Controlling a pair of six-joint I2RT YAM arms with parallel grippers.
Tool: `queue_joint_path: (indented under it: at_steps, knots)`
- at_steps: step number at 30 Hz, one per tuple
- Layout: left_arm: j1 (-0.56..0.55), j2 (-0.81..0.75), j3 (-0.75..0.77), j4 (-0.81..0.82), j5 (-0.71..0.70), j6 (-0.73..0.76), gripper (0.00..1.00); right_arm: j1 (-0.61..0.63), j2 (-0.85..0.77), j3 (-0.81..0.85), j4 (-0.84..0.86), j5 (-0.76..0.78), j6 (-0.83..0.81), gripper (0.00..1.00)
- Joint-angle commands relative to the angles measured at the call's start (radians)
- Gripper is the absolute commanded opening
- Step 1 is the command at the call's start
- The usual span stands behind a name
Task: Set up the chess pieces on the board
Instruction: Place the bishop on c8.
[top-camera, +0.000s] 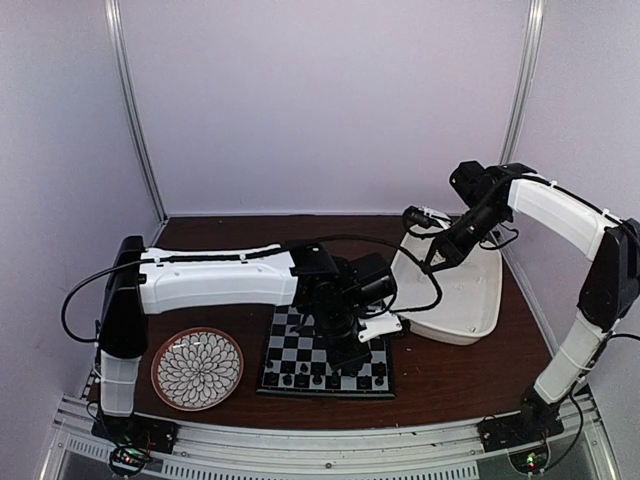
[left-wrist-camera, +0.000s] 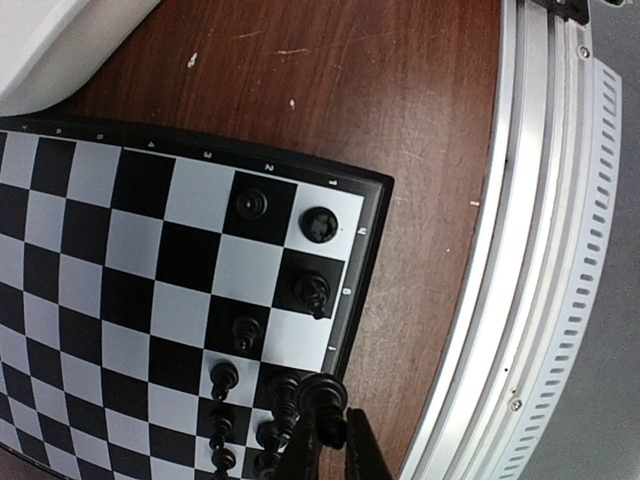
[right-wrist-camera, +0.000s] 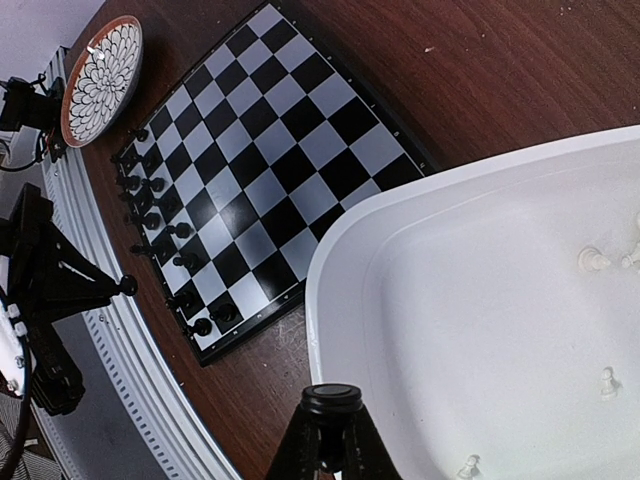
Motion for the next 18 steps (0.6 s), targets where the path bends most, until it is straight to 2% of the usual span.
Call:
queue_joint_path:
  at_steps: [1, 8, 18]
  knots:
    - [-0.008, 0.026, 0.027, -0.021, -0.015, 0.047, 0.0, -0.004, -0.008, 0.006, -0.008, 0.018, 0.0, 0.05]
    - [-0.014, 0.061, 0.04, -0.043, -0.032, 0.053, 0.0, -0.005, -0.003, 0.016, -0.01, 0.021, 0.004, 0.05]
    - [-0.013, 0.064, -0.009, 0.026, -0.036, 0.049, 0.0, -0.004, 0.004, 0.023, -0.015, 0.018, 0.005, 0.05]
